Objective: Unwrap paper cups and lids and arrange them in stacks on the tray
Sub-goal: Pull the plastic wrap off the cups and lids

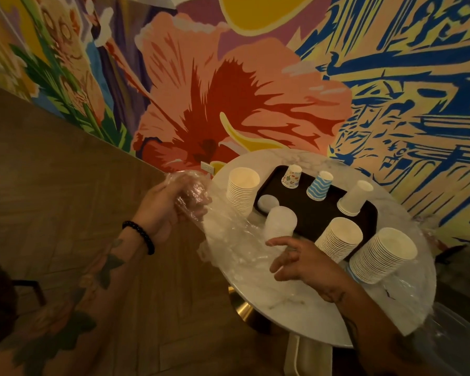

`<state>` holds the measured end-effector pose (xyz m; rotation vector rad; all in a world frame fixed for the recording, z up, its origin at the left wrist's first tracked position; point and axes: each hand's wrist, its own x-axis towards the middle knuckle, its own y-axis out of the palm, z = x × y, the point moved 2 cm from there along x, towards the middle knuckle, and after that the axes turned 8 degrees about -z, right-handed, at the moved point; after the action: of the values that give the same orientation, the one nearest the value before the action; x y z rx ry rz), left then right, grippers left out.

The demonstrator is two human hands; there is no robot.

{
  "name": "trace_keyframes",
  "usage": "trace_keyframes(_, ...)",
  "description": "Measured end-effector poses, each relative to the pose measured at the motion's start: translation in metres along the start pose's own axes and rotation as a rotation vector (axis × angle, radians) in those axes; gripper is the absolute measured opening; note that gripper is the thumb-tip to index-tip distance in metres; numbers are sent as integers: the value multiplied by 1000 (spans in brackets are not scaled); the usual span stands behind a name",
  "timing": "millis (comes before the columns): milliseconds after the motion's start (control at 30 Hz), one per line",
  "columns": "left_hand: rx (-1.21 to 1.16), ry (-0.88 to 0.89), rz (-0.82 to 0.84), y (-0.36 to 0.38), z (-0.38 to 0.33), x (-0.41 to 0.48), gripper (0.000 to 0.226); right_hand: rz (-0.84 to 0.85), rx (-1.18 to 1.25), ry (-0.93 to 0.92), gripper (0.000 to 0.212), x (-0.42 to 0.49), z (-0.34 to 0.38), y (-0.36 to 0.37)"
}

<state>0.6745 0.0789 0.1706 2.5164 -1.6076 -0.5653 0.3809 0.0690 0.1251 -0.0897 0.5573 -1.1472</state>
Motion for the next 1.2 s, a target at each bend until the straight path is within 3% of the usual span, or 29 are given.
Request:
trace_keyframes(233,-153,-12,-133,-4,2,9,12,-60,193,84,49,-2,-12,-2)
trace_keyframes(433,-251,31,-229,-11,4,15,19,-264,794,213,49,0,-16,10)
trace_keyframes(500,-286,22,-211,-7,8,13,14,-172,772,312,50,-5,-7,32)
trace_keyframes(633,-312,51,-129,4,15,4,13,8,811,457,74,-6,9,68)
trace_keyframes(700,-329,47,-70,8,18,-1,16,32,851,473,72,-3,19,77)
trace_keyframes(800,-352,21,-34,9,21,-4,25,-53,856,406,48,5,24,84)
trace_keyframes(900,-321,34,-61,1,19,-1,29,-183,875,288,48,10,20,79)
trace_keyframes(1067,-275,75,-279,-21,4,3,31,-222,681,100,28,8,12,52)
trace_keyframes(1200,-245,69,-401,-28,-3,11,23,-228,709,25,15,4,5,35)
